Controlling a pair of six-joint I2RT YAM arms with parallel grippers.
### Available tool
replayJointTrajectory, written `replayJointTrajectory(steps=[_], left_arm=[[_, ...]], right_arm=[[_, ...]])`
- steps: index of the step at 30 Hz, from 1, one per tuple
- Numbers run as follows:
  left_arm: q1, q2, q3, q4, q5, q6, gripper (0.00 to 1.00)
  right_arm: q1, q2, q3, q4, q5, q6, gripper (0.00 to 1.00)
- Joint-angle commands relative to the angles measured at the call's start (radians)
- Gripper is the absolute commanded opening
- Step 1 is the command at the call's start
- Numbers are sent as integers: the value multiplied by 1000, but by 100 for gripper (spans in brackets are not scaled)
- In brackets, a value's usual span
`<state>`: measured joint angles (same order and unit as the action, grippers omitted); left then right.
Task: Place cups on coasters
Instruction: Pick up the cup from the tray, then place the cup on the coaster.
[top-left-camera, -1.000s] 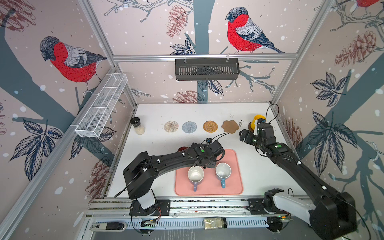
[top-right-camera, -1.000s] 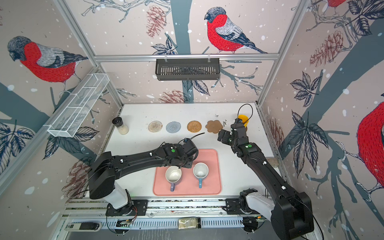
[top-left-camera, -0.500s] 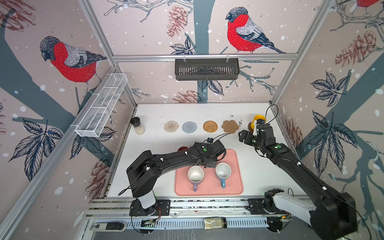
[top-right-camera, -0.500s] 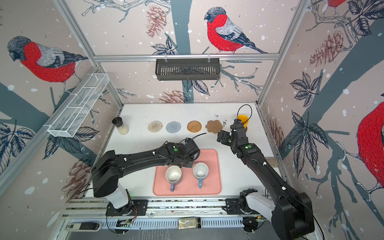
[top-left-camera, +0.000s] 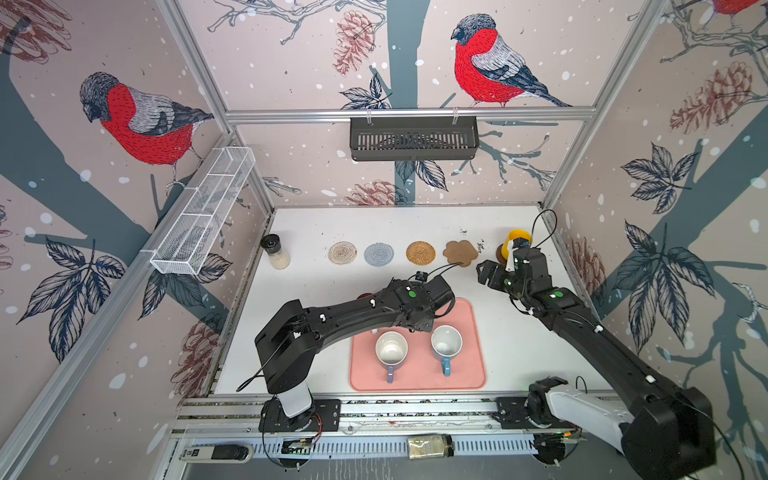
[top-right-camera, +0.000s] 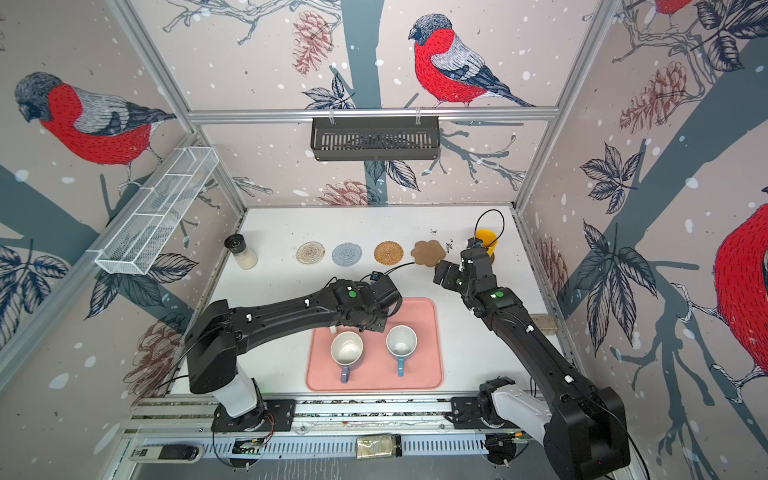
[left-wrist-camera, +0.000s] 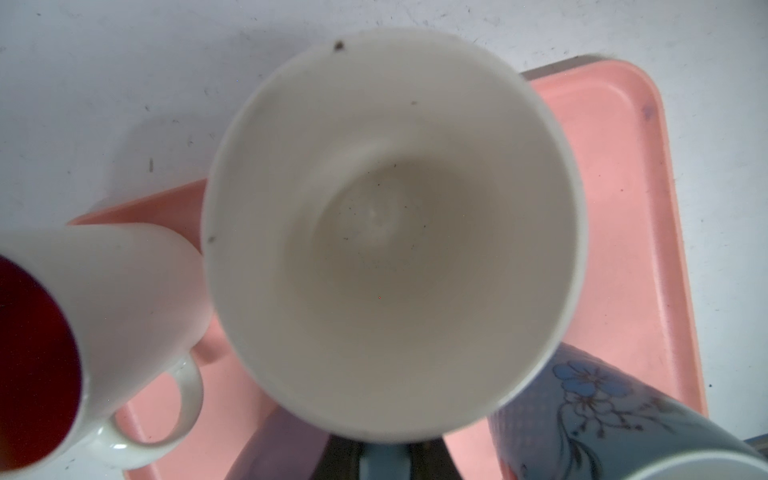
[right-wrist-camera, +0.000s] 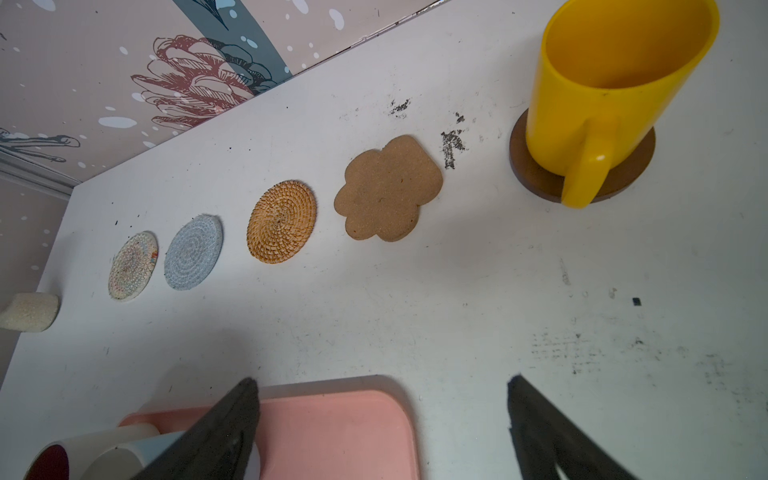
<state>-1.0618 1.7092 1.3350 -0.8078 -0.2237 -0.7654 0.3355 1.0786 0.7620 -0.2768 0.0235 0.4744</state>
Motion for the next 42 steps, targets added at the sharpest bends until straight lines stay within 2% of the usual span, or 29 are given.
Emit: replayJointTrajectory(steps=[1,11,17,29,34,42], left_arm=[[6,-17,41,-37,-69,26,0],[67,-29,120,-62,-76,121,0],[109,19,214,-82,-90,193,0],[148,173,405,-78,-74,291,0],[158,243,480,-73,-50,321,0],[168,399,699,-118,-19,371,0]], right_arm=[[3,-6,2,24,-2,5,93],[3,-13,8,9,10,10,94],[2,-17,8,-27,18,15,94],[-28,-67,-35,-48,12,27,94],[-62,-74,-48,-66,-26,35,93],[-87,-96,-111,-38,-78,45,93]])
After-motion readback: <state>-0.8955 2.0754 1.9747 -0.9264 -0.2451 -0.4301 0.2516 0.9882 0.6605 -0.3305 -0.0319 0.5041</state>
